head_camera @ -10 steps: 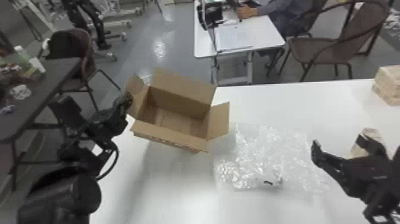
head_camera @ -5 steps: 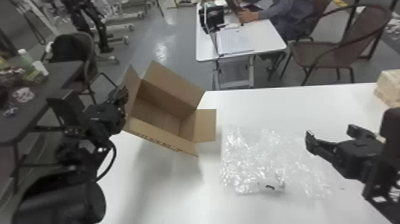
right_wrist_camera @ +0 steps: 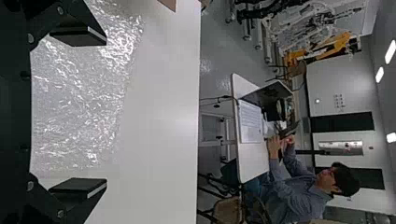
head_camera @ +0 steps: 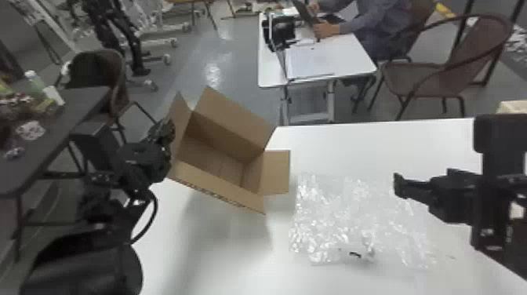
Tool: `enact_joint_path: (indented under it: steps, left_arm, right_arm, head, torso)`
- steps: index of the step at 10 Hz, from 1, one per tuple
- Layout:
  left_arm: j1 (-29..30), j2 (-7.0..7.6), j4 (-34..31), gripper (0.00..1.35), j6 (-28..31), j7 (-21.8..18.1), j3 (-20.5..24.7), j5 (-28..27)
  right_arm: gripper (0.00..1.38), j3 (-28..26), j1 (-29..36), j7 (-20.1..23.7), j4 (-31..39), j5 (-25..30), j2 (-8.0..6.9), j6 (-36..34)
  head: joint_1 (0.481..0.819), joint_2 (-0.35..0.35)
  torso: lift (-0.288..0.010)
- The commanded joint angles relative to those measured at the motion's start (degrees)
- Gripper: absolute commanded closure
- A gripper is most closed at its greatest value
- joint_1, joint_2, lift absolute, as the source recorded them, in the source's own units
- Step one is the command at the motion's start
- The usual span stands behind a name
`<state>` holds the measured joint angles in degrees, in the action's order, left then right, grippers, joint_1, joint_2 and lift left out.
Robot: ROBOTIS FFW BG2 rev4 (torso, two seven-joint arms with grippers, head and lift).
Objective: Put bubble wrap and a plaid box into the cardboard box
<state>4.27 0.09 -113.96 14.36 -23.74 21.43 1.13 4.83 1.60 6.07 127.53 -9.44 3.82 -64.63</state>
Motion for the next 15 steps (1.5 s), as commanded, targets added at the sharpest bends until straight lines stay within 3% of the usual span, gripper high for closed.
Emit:
enact_joint_path:
  steps: [1,3,5,6,9,13,15]
  left_arm:
    - [-0.1,0.00,0.1,1.22,0.1,0.0,-0.5,-0.3]
    - [-0.5,0.53,0.2,1.22,0.6,0.1,-1.4,-0.6]
    - [-1.2,0.88,0.8,1.22,0.8,0.2,-2.8,-1.0]
    - [-1.9,1.32,1.5,1.22,0.8,0.3,-3.9,-1.0]
    - [-2.0,1.84,2.0,1.22,0.3,0.7,-4.7,-1.0]
    - [-2.8,2.72,3.0,1.22,-1.0,1.2,-6.1,-0.5]
    - [-2.6,2.72,3.2,1.22,-1.6,1.8,-6.4,-0.4]
  right_arm:
    - [0.28,-0.1,-4.3,-5.7,-1.5,-6.9,0.05,-9.4]
    - [0.30,-2.2,-9.0,-19.3,-7.2,-24.0,-0.04,-16.2]
    - [0.30,-3.4,-14.5,-41.9,-16.4,-49.4,0.75,-20.7]
    - [0.30,-3.1,-16.2,-44.7,-19.4,-52.6,0.84,-21.4]
    - [0.30,-2.2,-19.1,-48.4,-27.5,-52.3,-0.92,-20.5]
    - [0.30,1.1,-23.3,-48.7,-36.5,-46.7,-1.36,-17.7]
    - [0.32,1.7,-24.7,-48.1,-40.4,-46.6,-1.01,-17.5]
  head:
    - [0.657,0.223]
    - [0.668,0.215]
    - [0.685,0.217]
    - [0.691,0.221]
    - [0.693,0.232]
    - [0.695,0.227]
    - [0.695,0.215]
  torso:
    - [-0.107]
    - [-0.107]
    - [-0.107]
    - [-0.107]
    - [-0.107]
    - [-0.107]
    - [-0.107]
